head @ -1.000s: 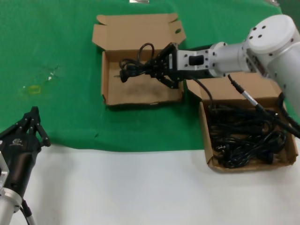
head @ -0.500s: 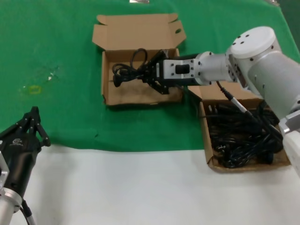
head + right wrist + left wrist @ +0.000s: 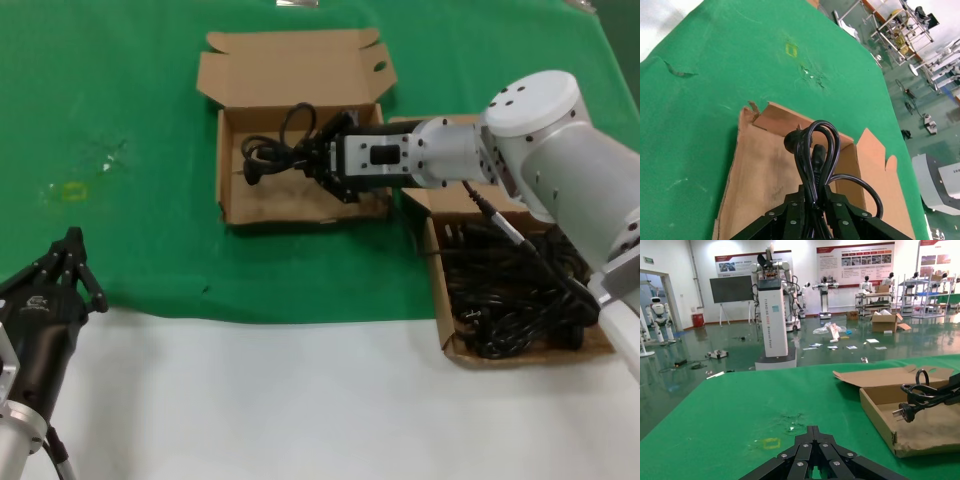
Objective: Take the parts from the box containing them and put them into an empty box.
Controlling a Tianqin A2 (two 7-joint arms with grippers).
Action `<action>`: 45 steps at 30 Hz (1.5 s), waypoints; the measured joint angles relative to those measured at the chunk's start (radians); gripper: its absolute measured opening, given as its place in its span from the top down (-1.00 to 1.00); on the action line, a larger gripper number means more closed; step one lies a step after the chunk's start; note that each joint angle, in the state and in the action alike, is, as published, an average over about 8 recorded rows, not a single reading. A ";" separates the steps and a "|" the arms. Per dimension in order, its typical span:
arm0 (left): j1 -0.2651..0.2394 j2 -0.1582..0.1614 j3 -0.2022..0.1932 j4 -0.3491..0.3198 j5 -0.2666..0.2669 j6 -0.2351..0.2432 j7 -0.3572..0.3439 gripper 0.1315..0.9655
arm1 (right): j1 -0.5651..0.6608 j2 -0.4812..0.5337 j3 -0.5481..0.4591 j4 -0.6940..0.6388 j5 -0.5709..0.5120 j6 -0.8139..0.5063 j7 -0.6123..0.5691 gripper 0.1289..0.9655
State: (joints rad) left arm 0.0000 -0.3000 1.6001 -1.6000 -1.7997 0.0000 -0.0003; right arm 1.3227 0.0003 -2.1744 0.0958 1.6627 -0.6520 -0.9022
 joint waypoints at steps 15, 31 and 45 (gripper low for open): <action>0.000 0.000 0.000 0.000 0.000 0.000 0.000 0.97 | -0.002 0.000 -0.064 -0.012 0.106 0.032 -0.046 0.64; 0.000 0.000 0.000 0.000 0.000 0.000 0.000 0.97 | 0.003 0.002 0.017 -0.037 0.123 0.012 -0.126 -0.06; 0.000 0.000 0.000 0.000 0.000 0.000 0.000 0.97 | -0.011 0.043 0.118 0.015 0.056 -0.015 -0.125 -0.63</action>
State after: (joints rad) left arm 0.0000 -0.3000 1.6000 -1.6000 -1.7997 0.0000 -0.0003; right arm 1.3113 0.0436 -2.0562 0.1108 1.7190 -0.6666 -1.0274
